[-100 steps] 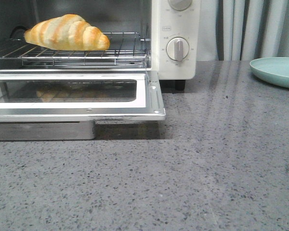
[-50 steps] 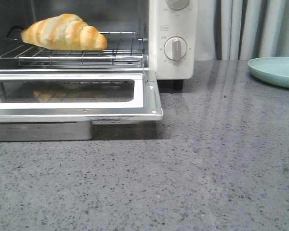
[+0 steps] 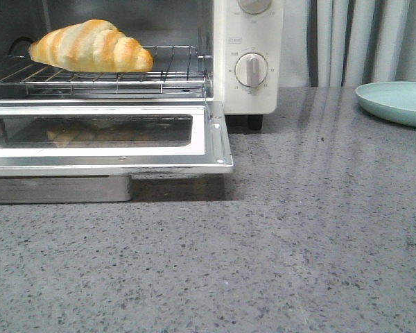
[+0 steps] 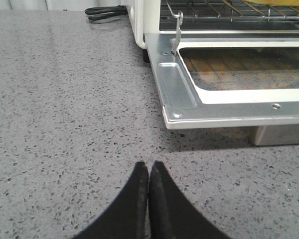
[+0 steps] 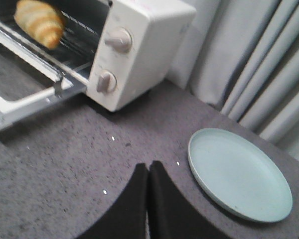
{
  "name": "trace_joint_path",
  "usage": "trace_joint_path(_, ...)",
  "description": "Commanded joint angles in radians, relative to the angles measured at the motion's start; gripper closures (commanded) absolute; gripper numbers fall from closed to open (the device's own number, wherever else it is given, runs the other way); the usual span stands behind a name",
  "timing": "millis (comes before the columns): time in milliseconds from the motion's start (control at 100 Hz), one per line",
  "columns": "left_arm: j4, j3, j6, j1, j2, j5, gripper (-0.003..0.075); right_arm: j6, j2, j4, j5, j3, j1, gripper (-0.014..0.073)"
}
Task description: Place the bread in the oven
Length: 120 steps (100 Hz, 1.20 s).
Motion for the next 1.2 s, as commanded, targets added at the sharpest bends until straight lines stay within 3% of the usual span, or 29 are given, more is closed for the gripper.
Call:
trace_joint_path(0, -0.009, 0.024, -0.009, 0.002, -0.029, -0.071, 0.0741, 0.002, 0.010, -0.005, -0.142, 0.030, -0.098, 0.0655)
trace_joint_path(130, -0.009, 0.024, -0.009, 0.002, -0.029, -0.071, 0.0741, 0.001, 0.010, 0.219, -0.398, 0.145, -0.341, 0.0655)
trace_joint_path(250, -0.009, 0.024, -0.009, 0.002, -0.029, -0.071, 0.0741, 0.001, 0.010, 0.247, -0.551, 0.266, -0.544, 0.0654)
trace_joint_path(460, -0.009, 0.024, -0.009, 0.002, -0.029, -0.071, 0.0741, 0.001, -0.057, 0.324, -0.583, 0.445, -0.738, 0.0654)
trace_joint_path(730, -0.009, 0.024, -0.009, 0.002, -0.029, -0.071, 0.0741, 0.001, -0.322, 0.422, -0.565, 0.612, -0.814, 0.0654)
trace_joint_path(820, -0.009, 0.024, -0.009, 0.002, -0.029, -0.069, 0.0741, 0.001, -0.301, 0.422, -0.453, 0.608, -0.818, 0.0655)
trace_joint_path(1190, -0.009, 0.024, -0.009, 0.002, -0.029, -0.067, 0.0741, 0.001, -0.314, 0.422, -0.456, 0.608, -0.818, 0.0655)
